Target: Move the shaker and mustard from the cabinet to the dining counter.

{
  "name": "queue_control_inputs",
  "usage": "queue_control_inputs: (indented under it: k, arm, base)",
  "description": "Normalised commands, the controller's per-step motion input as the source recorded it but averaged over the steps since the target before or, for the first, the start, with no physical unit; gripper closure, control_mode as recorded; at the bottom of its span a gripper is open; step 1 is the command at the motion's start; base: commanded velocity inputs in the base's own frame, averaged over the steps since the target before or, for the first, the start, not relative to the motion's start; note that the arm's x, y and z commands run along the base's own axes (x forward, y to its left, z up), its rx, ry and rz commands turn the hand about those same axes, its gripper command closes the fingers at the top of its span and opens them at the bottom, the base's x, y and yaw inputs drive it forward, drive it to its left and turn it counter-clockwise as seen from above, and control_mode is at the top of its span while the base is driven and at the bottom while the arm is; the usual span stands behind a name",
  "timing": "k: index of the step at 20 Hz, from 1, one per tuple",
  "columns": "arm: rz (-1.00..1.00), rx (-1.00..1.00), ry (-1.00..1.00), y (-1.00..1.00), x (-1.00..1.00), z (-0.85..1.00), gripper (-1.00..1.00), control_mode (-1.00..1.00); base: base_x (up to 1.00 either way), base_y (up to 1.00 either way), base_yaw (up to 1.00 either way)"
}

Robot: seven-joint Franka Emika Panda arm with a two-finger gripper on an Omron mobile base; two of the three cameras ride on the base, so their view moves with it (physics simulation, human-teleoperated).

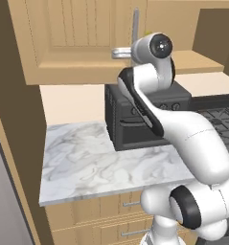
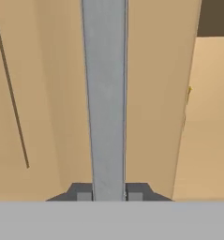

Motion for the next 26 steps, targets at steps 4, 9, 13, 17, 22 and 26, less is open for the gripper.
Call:
queue_control_inputs:
  k: [4,9,13,17,22,26]
  arm:
    - [-0.12,0.00,0.00,0.07,-1.00,0.08,1.00,-1.00]
    - [-0.15,0.00,0.00,0.01,-1.00,0.10,1.00,-1.00]
    - [-0.17,0.00,0.00,0.00,-1.00,0.10,1.00,-1.00]
    - [-0.18,0.00,0.00,0.00,-1.00,0.04,1.00,-1.00]
    - [-0.17,0.00,0.00,0.00,-0.99,0.00,-1.00,-1.00]
    - [-0.07,0.00,0.00,0.00,-0.44,-0.15,-1.00,-1.00]
  base:
    - [0.00,0.00,0.00]
    - [0.00,0.00,0.00]
    - [0.00,0.00,0.00]
    - [0.00,0.00,0.00]
    - [0.00,0.00,0.00]
    - [0.00,0.00,0.00]
